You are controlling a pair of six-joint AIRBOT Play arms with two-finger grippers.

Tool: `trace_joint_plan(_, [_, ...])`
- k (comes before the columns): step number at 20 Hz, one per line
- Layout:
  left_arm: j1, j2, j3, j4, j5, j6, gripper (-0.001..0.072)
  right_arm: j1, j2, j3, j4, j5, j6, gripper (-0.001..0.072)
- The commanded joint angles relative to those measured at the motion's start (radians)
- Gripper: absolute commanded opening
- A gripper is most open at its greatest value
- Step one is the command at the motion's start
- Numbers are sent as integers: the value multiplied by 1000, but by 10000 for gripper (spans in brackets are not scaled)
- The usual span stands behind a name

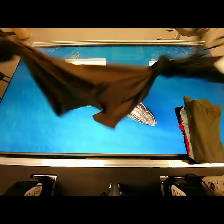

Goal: Fold the shirts.

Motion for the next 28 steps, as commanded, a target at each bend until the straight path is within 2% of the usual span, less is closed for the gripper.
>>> trace_joint_plan(1, [41, 277, 14, 58, -17, -27, 22, -94, 268, 63, -128, 16, 46, 20])
trace_joint_plan(5, [42, 394, 14, 96, -21, -26, 21, -94, 412, 63, -305, 9, 176, 20])
trace_joint_plan(9, [42, 412, 14, 96, -38, -26, 21, -94, 455, 63, -399, -40, 206, 20])
trace_joint_plan(12, [41, 357, 14, 96, -127, -25, 21, -94, 414, 63, -438, -46, 217, 20])
trace_joint_plan(15, [40, 217, -38, 95, -229, -24, 21, -94, 253, 62, -441, -3, 232, 20])
trace_joint_plan(19, [40, -53, -260, 81, -161, -26, 23, -94, -112, 62, -405, 23, 251, 21])
trace_joint_plan(23, [40, -363, -301, -61, -130, -46, 24, -94, -438, 62, -75, -18, 299, 25])
trace_joint_plan(24, [41, -409, -298, -117, -149, -75, 33, -94, -491, 62, 7, -4, 298, 89])
trace_joint_plan(25, [46, -445, -283, -173, -184, -76, 215, -95, -521, 62, 68, 9, 270, 256])
trace_joint_plan(26, [53, -465, -260, -189, -238, -45, 567, -103, -528, 62, 93, 29, 227, 476])
trace_joint_plan(27, [66, -470, -233, -171, -319, 30, 700, -119, -520, 64, 91, 68, 183, 705])
trace_joint_plan(28, [85, -463, -222, -145, -404, 90, 699, -144, -506, 64, 74, 122, 130, 684])
